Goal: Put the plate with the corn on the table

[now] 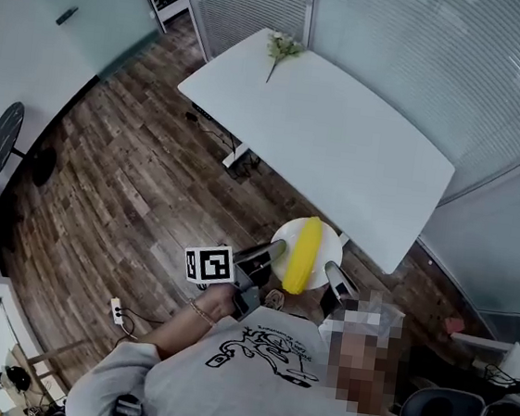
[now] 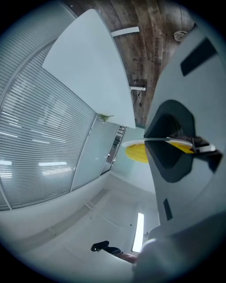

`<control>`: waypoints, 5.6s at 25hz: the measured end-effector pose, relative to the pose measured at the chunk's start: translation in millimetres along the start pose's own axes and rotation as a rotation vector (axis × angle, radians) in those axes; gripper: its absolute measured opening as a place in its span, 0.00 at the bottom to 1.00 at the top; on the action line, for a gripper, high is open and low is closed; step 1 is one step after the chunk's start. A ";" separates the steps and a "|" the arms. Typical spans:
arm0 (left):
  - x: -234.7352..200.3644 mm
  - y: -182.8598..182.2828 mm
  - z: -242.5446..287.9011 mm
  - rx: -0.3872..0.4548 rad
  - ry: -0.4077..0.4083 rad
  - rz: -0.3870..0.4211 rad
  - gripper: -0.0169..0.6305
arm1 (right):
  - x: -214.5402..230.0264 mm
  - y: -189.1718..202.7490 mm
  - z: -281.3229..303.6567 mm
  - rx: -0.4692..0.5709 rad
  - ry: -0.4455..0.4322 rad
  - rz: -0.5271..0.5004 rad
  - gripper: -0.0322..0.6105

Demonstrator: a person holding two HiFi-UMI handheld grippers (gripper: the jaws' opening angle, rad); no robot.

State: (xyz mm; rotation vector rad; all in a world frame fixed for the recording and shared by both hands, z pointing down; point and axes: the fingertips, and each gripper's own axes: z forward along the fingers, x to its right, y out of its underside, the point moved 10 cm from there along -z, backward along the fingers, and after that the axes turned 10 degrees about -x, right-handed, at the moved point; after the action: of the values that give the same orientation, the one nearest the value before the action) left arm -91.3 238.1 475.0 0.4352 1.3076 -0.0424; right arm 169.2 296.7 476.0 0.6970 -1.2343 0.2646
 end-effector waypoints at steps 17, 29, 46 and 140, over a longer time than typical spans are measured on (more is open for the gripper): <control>-33.1 -101.1 41.8 -0.019 -0.008 -0.002 0.08 | 31.3 -80.5 68.4 0.007 0.014 0.043 0.07; -66.7 -240.0 53.5 -0.026 0.000 0.014 0.08 | 35.7 -167.7 180.0 0.022 0.024 0.027 0.07; -101.1 -355.2 77.8 -0.071 0.015 0.015 0.08 | 48.9 -239.1 264.0 0.056 0.057 0.047 0.07; -293.1 -334.5 238.8 -0.360 -0.402 0.191 0.15 | 299.9 -269.6 278.3 -0.096 0.377 0.239 0.10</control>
State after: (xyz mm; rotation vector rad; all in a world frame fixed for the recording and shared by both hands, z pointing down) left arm -41.5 -211.0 700.1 0.2246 0.8501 0.2511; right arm 200.3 -135.1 705.4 0.3924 -0.9597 0.5070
